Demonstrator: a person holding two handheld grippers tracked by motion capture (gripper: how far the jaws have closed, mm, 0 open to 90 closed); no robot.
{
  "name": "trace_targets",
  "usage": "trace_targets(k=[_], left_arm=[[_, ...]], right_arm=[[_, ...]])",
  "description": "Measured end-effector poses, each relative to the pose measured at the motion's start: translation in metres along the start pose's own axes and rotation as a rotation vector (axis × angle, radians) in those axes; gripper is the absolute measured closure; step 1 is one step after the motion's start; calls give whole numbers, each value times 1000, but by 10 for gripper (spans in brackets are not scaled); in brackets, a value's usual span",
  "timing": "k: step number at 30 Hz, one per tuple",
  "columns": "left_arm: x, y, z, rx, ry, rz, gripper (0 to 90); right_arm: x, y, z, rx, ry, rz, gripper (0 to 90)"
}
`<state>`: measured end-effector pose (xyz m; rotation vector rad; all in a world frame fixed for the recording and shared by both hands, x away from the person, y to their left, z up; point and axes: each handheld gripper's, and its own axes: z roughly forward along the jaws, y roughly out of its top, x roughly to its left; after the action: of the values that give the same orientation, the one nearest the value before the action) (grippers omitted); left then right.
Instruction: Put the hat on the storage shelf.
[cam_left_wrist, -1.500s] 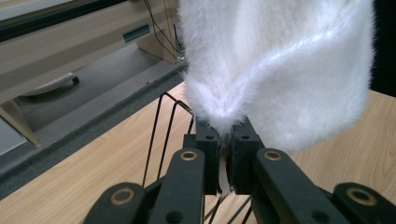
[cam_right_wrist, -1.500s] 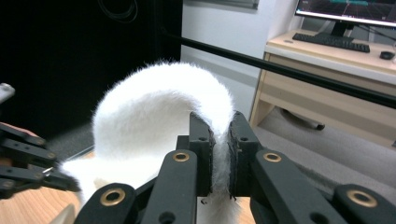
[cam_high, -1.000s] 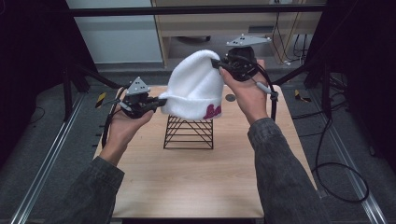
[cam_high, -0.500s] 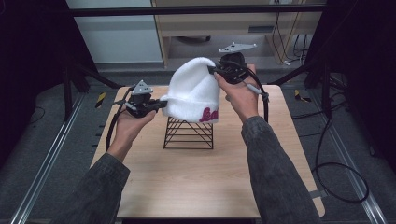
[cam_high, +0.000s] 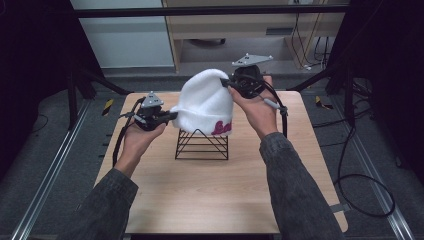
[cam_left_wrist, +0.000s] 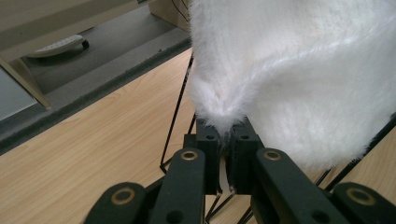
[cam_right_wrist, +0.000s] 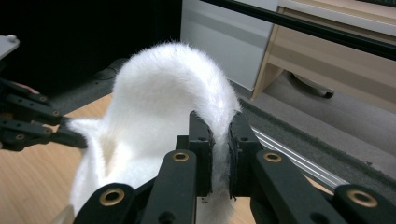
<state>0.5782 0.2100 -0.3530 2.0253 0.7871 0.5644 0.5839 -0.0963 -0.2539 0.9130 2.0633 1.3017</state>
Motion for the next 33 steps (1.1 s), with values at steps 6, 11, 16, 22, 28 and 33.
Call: trace_targets(k=[6,11,16,22,28,33], left_arm=[[-1,-8,-2,-1,12,7,847],[1,-16,-3,1,22,-7,847],[6,-24,-4,0,27,-22,848],[10,-33,-3,17,28,-30,848],[9,-40,-2,25,21,-28,847],[4,-48,-2,27,9,-20,846]], right_arm=[[10,-5,-6,1,29,-23,827],[17,-8,-6,17,48,-39,827],[22,-9,0,25,62,-46,827],[26,-14,10,66,62,-63,826],[26,-23,15,90,69,-56,826],[27,-27,14,99,80,-63,825]])
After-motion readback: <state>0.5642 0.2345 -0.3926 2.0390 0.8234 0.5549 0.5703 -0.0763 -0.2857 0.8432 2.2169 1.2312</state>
